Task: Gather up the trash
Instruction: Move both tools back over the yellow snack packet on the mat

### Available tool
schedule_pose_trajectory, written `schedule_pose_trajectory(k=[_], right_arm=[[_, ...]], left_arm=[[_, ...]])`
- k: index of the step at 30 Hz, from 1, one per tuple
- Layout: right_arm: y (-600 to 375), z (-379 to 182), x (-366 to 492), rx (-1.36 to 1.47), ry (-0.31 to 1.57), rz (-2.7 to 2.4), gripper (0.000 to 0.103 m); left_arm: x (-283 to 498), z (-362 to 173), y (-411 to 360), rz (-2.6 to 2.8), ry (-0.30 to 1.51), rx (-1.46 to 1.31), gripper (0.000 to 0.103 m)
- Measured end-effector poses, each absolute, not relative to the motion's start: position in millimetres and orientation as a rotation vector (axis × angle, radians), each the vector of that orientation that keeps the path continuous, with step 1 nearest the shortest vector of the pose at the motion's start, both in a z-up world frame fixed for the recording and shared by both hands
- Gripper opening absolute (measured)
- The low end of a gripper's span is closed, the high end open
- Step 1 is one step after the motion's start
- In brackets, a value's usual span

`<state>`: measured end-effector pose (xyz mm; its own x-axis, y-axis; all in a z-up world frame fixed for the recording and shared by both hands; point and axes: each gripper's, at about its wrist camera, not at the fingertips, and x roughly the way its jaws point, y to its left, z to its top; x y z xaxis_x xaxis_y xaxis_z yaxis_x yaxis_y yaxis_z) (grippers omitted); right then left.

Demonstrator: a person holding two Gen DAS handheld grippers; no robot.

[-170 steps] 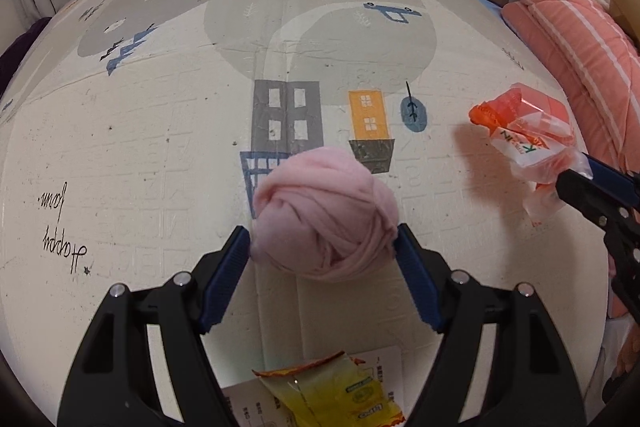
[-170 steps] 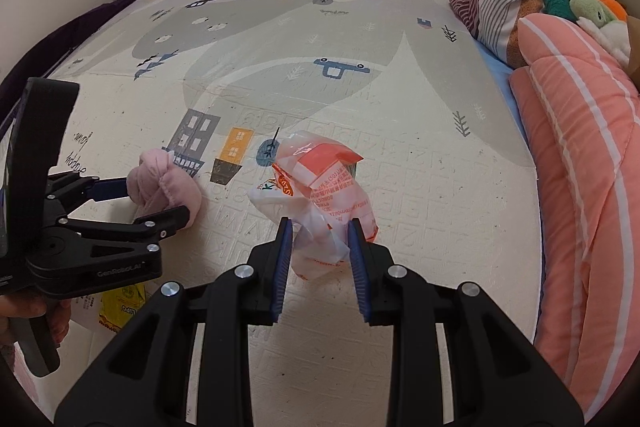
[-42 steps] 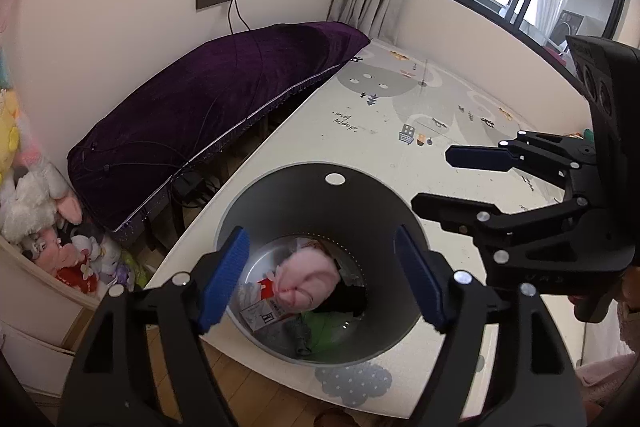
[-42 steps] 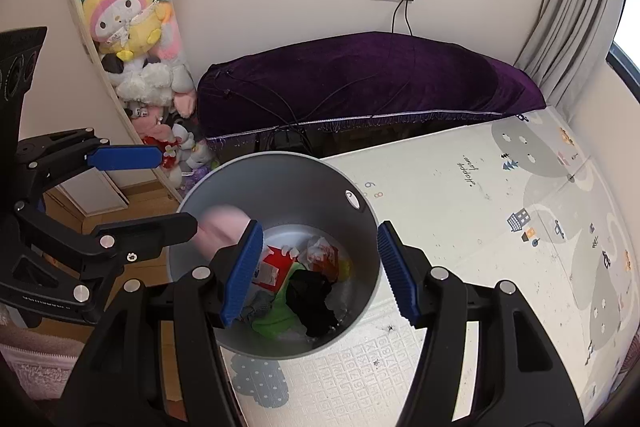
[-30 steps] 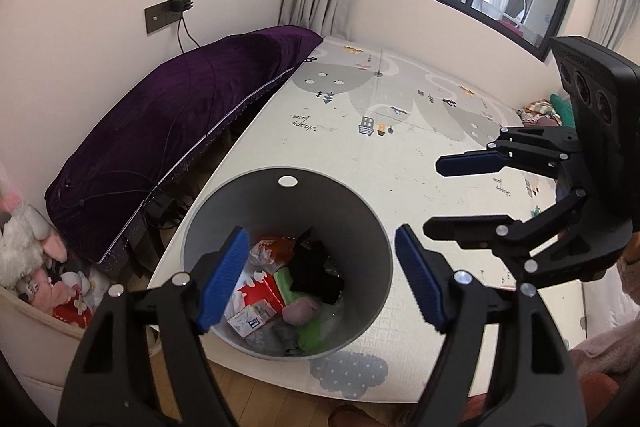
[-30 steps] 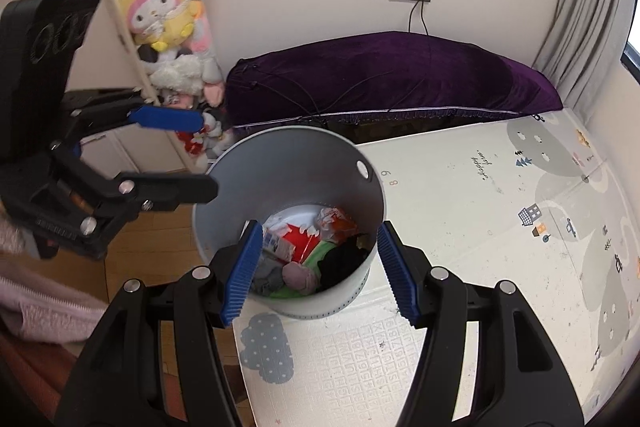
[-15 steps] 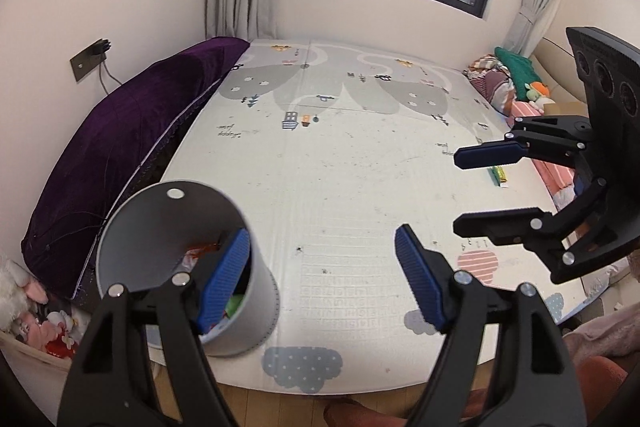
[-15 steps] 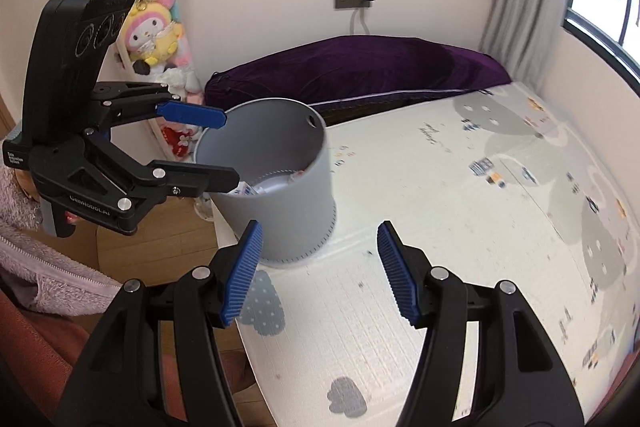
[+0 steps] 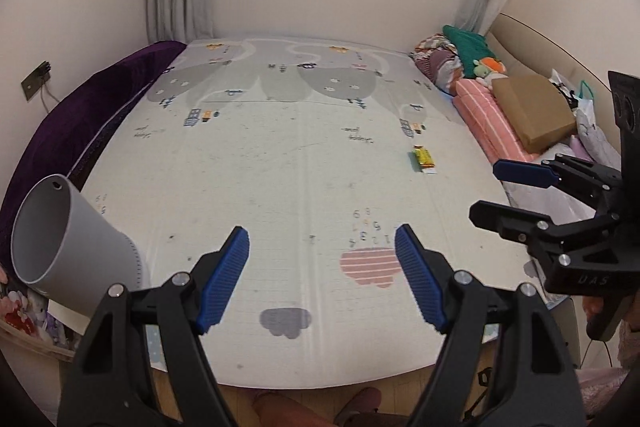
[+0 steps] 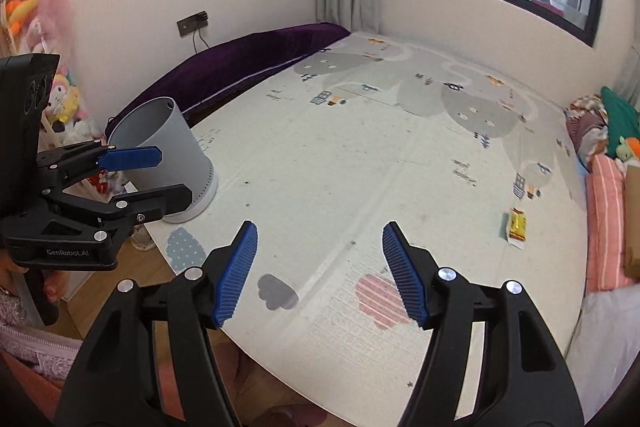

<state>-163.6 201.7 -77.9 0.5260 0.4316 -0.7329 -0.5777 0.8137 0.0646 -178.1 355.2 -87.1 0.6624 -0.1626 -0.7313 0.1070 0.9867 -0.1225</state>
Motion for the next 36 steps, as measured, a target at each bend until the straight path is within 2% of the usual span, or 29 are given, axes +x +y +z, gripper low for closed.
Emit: schedule_pose_trajectory(k=[15,28,36], right_arm=[[1,-99,-152,-0.023,0.846,0.313,0.063],[-88,-106,-67,0.016,0.872,0.165,0.063],[-118,-111,-19,-0.014,0.889,0.203,0.063]], left_arm=[[-129,-97,169,-0.523,0.844,0.111,0.075],[-32,-114,84,-0.779,0.837,0.128,0.075],[6,-108,61,-0.788,0.800,0.121,0.075]])
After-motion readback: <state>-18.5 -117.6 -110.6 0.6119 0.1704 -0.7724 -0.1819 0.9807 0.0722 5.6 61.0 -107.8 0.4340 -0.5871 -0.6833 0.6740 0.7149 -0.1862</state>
